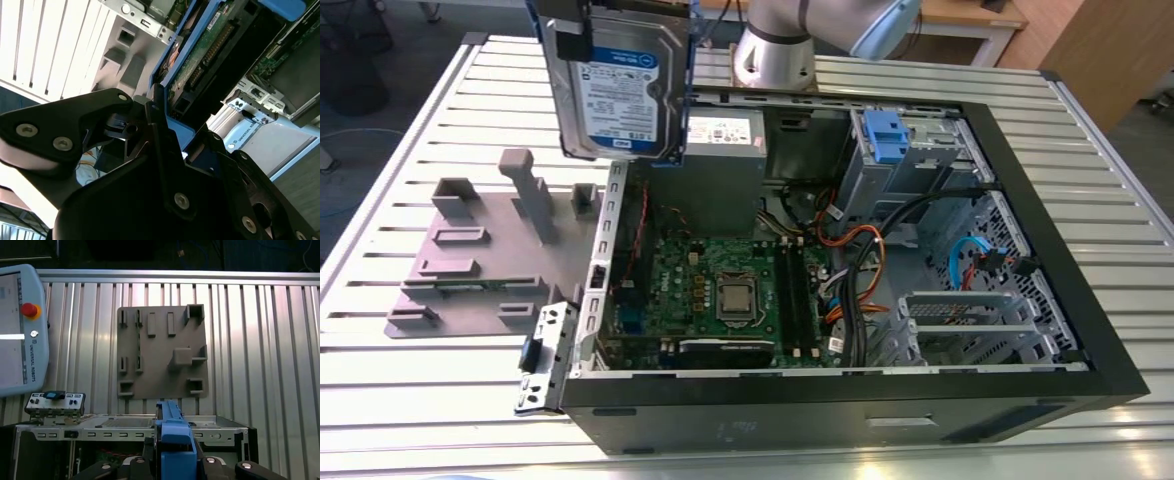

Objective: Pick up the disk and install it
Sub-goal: 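Pick up the disk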

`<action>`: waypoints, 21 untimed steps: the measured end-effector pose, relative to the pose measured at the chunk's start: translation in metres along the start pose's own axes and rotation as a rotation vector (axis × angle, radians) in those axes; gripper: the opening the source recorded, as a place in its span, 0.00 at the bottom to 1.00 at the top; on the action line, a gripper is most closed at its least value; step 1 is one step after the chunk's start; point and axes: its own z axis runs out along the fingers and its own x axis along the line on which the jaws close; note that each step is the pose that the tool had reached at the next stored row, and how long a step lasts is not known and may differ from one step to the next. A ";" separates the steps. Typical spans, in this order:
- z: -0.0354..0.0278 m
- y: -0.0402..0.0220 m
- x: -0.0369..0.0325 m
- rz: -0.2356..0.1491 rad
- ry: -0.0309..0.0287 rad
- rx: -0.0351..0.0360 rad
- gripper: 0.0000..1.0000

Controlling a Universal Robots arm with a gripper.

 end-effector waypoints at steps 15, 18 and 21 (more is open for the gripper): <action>-0.0022 -0.0330 0.0108 0.000 0.0003 -0.0127 0.37; -0.0022 -0.0363 0.0139 0.000 0.0002 -0.0138 0.37; -0.0021 -0.0392 0.0166 0.000 0.0002 -0.0147 0.37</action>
